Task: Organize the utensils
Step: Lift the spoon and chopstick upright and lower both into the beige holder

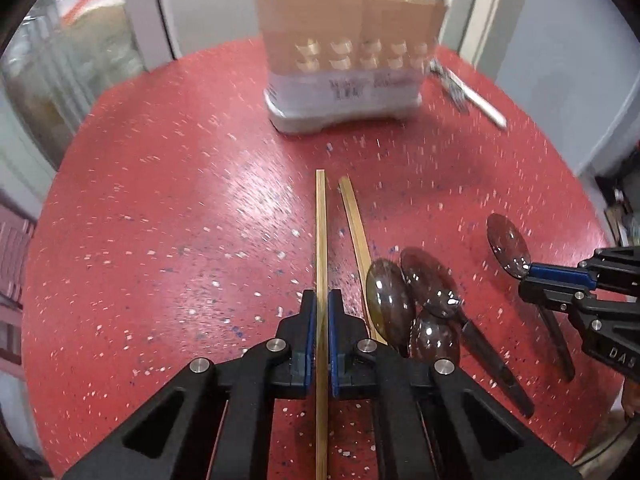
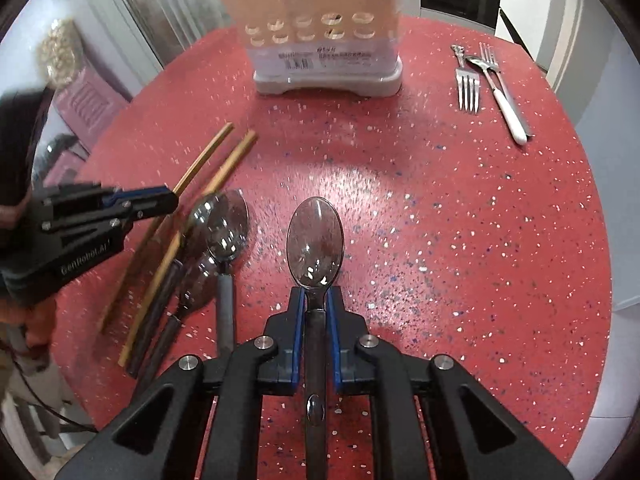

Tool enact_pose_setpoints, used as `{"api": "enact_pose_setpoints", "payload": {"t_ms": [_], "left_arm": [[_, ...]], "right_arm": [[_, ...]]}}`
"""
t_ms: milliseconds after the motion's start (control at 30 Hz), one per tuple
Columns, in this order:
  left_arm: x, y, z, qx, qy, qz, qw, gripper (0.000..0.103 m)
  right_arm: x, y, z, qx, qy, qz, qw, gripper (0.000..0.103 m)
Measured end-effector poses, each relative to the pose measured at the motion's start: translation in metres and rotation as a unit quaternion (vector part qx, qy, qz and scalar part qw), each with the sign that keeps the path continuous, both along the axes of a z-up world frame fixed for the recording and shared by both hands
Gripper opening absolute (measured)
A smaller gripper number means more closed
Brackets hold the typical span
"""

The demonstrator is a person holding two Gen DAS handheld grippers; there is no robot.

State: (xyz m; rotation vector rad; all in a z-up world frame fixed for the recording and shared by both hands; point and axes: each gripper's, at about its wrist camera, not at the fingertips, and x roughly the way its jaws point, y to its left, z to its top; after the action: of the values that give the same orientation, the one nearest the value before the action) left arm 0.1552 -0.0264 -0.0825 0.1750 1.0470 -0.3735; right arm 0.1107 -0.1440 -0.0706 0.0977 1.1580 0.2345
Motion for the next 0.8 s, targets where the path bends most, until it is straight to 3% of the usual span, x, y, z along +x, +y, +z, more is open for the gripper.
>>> {"api": "enact_pose_setpoints", "payload": {"t_ms": [233,467,800], "left_arm": [[-0.011,0.02,0.035,-0.07,-0.068,0.05,0.994,0.029],[-0.019,0.031,0.076,-0.127,-0.117,0.085,0.9813,0.029],[-0.01,0.03,0.125,-0.157,-0.172,0.09,0.9684,0.029]], "right_arm": [[-0.001,-0.018,0.028,0.063,-0.046,-0.019,0.997,0.012],[0.0,-0.032,0.059,0.106,-0.093,-0.033,0.989,0.012],[0.015,-0.05,0.101,0.14,-0.134,-0.041,0.98,0.012]]}}
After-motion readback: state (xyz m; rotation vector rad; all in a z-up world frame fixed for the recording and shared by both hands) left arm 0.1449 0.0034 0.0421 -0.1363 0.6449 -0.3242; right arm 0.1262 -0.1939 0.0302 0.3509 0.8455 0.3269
